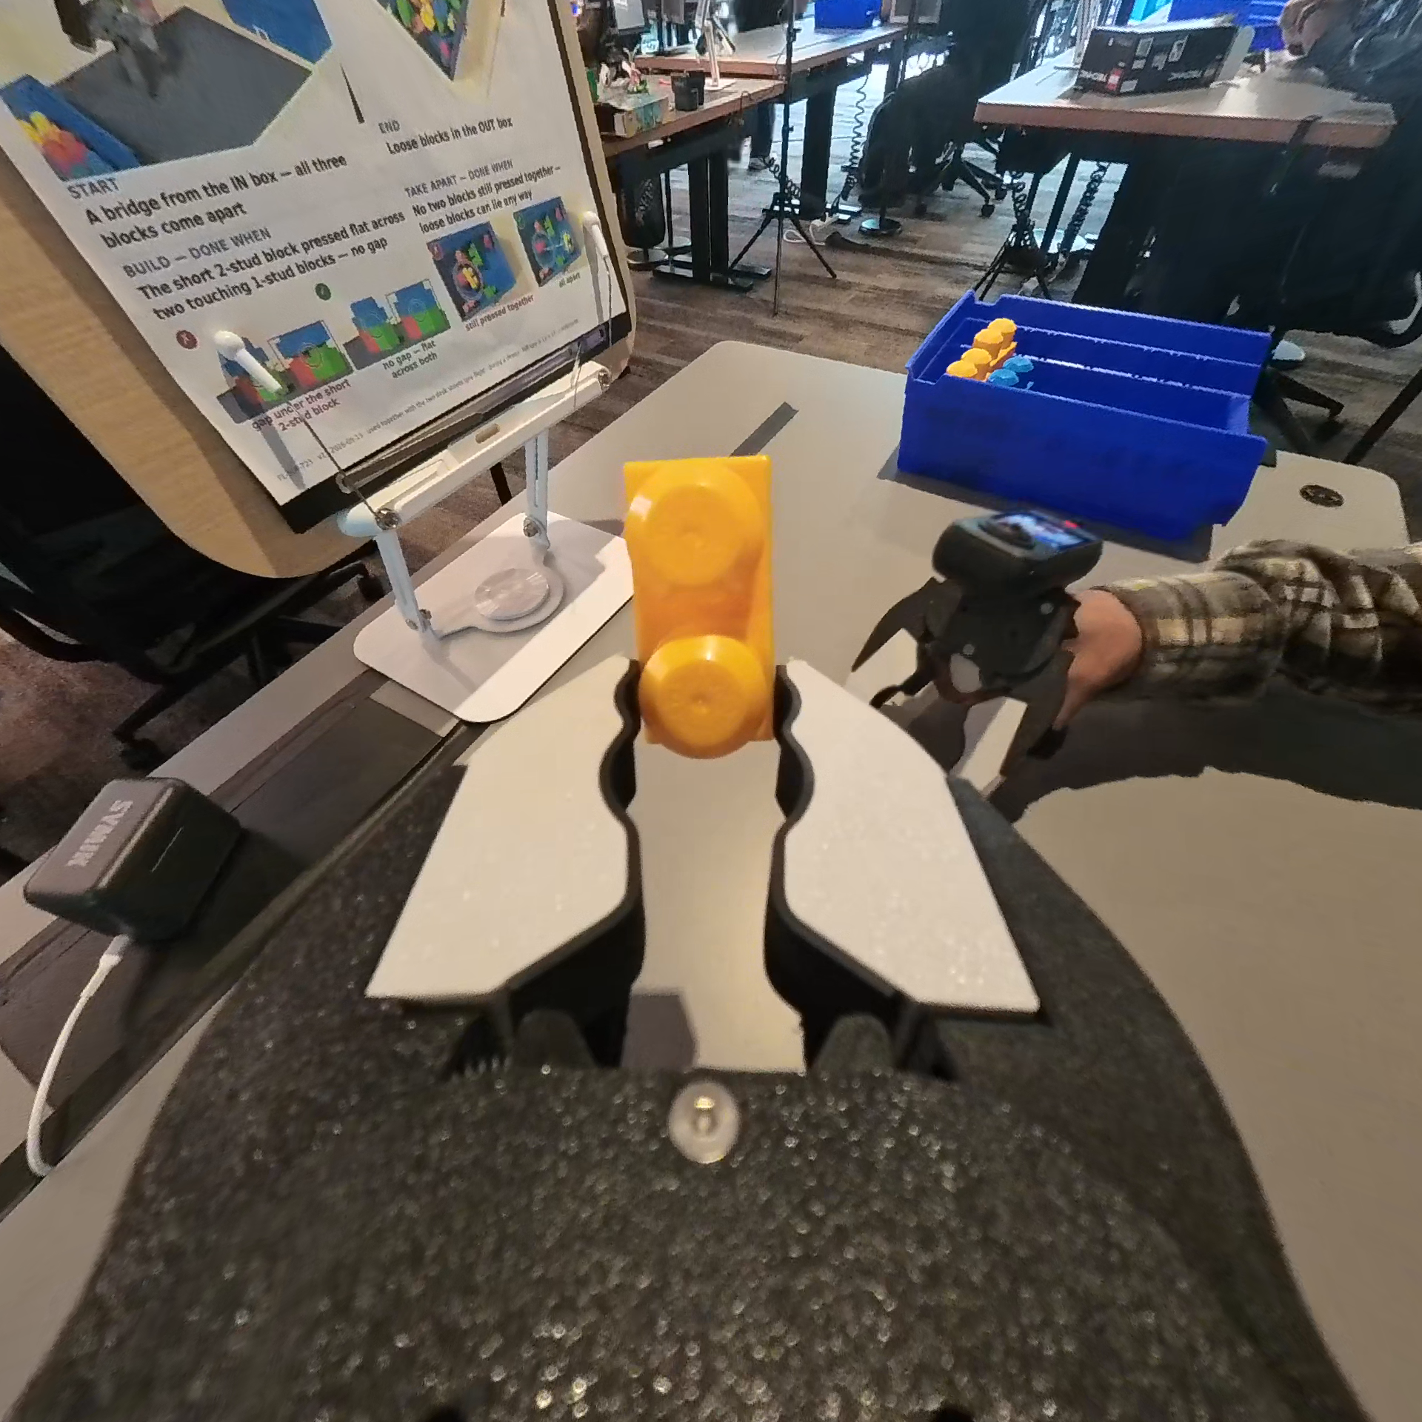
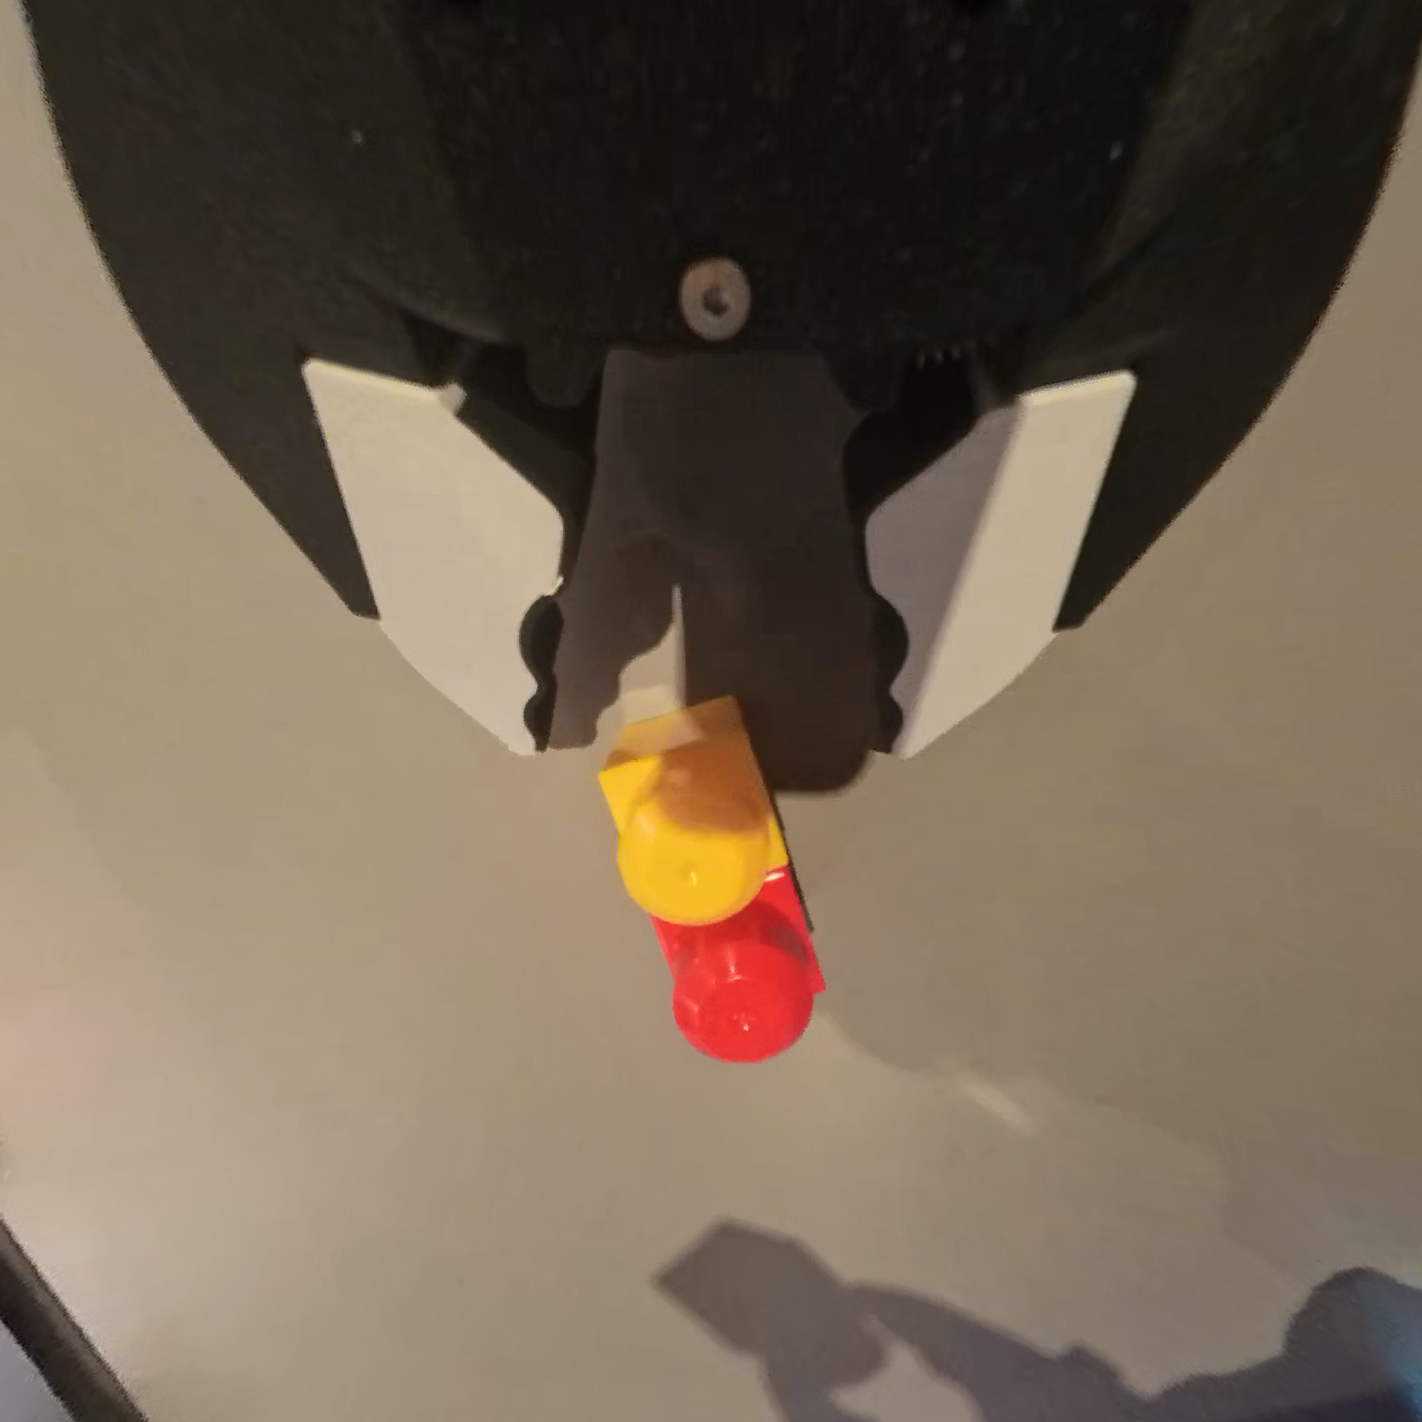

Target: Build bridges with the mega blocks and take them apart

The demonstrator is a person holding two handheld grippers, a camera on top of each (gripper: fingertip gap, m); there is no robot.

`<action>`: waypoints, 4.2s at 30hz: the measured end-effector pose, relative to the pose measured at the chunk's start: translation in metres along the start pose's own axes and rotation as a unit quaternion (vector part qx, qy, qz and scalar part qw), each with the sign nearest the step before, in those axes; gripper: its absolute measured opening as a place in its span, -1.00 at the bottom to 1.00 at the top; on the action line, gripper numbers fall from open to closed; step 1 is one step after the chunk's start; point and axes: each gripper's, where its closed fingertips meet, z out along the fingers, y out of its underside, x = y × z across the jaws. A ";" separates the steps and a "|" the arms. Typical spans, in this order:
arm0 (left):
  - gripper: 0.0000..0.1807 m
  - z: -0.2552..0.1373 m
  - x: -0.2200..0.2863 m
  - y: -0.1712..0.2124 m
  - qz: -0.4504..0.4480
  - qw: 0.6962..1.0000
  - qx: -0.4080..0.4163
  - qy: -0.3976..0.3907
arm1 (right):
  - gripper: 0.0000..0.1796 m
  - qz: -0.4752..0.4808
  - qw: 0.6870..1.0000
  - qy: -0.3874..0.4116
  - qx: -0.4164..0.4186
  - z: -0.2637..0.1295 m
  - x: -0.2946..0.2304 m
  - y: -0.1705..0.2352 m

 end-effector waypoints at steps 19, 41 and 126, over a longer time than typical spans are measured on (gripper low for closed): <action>-0.63 0.009 0.005 0.004 0.006 1.000 -0.014 0.005 | -0.40 -0.013 1.000 -0.006 -0.009 0.022 0.001 -0.007; -0.69 0.018 0.009 0.011 0.012 0.999 -0.030 0.017 | -0.49 -0.034 0.999 -0.028 -0.009 0.029 -0.003 -0.015; -0.70 0.001 0.007 -0.001 0.001 1.000 0.000 0.013 | -0.08 -0.043 0.997 0.031 -0.062 -0.020 0.018 0.002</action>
